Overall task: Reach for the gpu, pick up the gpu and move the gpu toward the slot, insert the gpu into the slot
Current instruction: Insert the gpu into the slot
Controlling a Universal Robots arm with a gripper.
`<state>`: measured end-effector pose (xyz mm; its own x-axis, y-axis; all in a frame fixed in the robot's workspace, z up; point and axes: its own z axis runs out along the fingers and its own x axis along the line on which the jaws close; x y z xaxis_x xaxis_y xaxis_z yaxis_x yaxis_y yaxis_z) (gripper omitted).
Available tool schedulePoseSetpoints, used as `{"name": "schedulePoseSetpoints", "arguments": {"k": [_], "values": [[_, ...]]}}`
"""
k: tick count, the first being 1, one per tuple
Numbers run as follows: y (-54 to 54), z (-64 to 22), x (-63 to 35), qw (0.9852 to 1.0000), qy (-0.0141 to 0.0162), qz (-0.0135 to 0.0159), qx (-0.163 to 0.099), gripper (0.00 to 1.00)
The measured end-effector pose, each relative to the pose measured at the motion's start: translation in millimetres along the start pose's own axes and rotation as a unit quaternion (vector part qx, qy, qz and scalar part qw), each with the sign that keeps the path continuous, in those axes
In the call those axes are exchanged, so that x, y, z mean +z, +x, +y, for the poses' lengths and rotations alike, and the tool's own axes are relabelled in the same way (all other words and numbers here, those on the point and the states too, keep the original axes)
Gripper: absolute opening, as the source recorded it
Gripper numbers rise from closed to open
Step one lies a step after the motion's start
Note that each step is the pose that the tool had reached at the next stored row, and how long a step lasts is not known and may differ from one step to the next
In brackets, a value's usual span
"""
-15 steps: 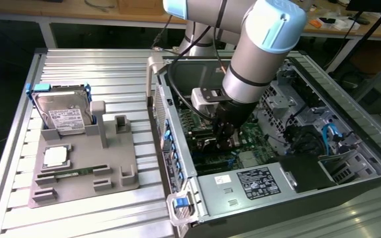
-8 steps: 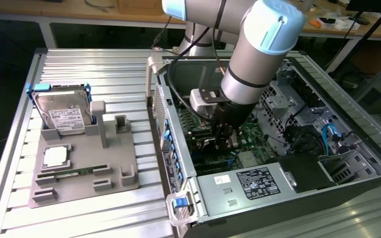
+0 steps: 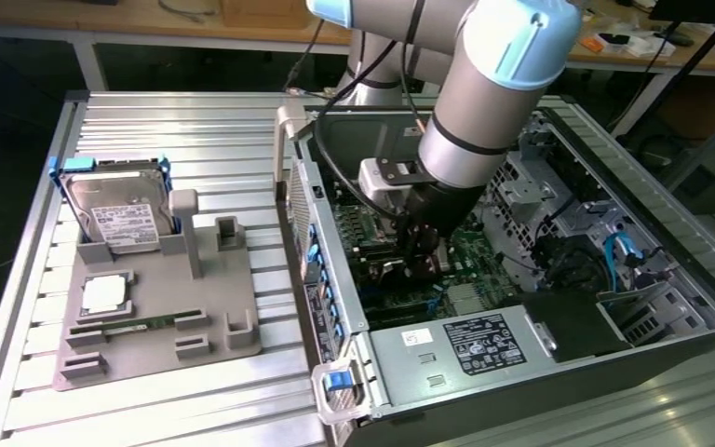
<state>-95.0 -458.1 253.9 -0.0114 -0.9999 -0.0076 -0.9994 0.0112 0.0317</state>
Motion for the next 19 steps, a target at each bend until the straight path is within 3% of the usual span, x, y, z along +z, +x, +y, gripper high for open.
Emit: {"name": "schedulePoseSetpoints", "arguments": {"k": [7,8,9,11,19], "values": [[-0.2,0.9,-27.2,1.0,0.0012,0.0006,0.0,0.33],[-0.3,1.0,-30.3,1.0,0.0015,0.0006,0.0,0.26],[-0.3,1.0,-32.6,1.0,0.0017,0.0006,0.0,0.26],[-0.3,1.1,-34.7,1.0,0.0019,0.0005,0.0,0.13],[-0.3,1.1,-34.8,1.0,0.0018,0.0006,0.0,0.11]]}}
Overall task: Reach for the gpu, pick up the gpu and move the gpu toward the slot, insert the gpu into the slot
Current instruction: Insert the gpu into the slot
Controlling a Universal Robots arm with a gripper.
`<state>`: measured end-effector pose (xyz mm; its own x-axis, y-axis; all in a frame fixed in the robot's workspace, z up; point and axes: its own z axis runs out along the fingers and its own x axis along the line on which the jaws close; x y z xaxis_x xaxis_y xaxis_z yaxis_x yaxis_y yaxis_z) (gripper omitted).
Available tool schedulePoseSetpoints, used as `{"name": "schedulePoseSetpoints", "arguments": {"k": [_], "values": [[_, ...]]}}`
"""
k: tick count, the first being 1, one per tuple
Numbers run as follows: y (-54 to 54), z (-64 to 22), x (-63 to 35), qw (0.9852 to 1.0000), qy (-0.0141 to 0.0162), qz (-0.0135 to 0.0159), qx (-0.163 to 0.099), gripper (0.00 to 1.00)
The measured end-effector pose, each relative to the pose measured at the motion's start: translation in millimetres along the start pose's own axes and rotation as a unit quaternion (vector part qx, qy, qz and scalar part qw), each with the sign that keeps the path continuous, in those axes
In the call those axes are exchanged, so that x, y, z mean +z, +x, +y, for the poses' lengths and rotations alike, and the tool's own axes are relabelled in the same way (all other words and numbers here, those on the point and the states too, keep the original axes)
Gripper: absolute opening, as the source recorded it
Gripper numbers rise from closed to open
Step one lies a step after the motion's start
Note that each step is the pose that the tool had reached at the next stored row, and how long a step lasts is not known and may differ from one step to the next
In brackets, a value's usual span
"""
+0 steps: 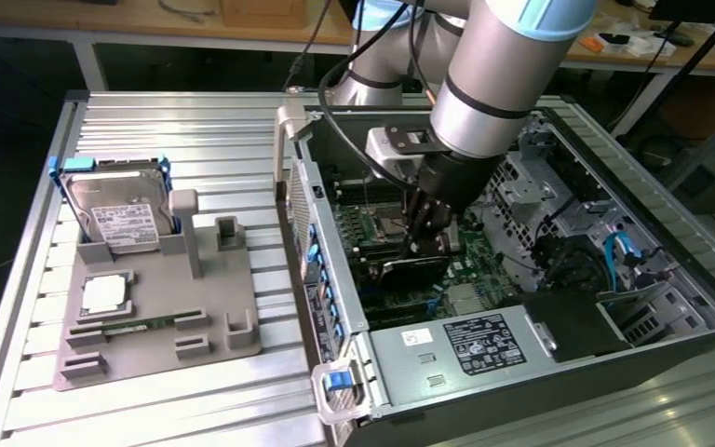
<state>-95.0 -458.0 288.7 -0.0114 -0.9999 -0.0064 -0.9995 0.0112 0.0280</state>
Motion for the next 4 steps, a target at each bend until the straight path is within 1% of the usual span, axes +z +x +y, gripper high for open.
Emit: {"name": "schedulePoseSetpoints", "arguments": {"k": [4], "values": [[0.0,0.0,0.0,1.0,0.0,0.0,0.0,0.11]]}}
